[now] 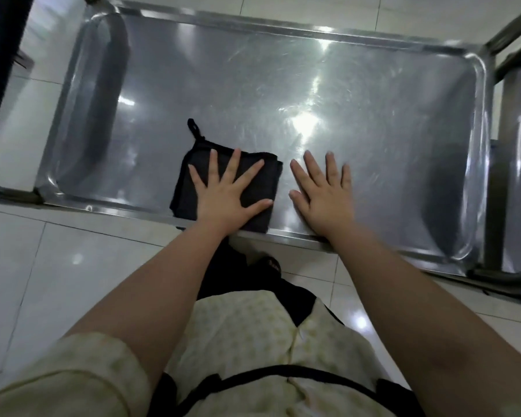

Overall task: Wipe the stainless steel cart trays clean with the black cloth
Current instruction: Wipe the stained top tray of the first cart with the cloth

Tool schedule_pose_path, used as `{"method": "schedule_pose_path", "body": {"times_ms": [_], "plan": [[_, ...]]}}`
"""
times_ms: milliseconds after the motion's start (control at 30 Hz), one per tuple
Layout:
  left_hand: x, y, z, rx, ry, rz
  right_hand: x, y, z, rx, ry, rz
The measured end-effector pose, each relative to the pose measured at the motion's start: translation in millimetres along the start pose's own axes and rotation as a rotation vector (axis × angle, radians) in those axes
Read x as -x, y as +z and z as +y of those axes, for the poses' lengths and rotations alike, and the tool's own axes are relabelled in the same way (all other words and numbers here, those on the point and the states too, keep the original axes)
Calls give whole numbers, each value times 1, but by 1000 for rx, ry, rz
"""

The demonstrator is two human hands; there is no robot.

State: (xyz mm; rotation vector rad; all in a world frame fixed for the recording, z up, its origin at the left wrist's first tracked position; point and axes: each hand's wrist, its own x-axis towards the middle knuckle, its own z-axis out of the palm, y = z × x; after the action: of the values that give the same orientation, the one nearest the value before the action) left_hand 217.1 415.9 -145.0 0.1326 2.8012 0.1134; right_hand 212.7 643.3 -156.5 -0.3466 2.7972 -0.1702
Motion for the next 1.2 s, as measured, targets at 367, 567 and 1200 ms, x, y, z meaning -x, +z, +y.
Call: {"method": "schedule_pose_path", "body": {"times_ms": [367, 567, 1200], "plan": [[-3, -8, -34, 10, -218, -20, 32, -8, 85, 20, 199, -6], [3, 7, 97, -52, 25, -56, 32, -9, 86, 15, 210, -3], [4, 11, 136, -87, 183, -51, 64, -16, 126, -172, 503, -106]]}}
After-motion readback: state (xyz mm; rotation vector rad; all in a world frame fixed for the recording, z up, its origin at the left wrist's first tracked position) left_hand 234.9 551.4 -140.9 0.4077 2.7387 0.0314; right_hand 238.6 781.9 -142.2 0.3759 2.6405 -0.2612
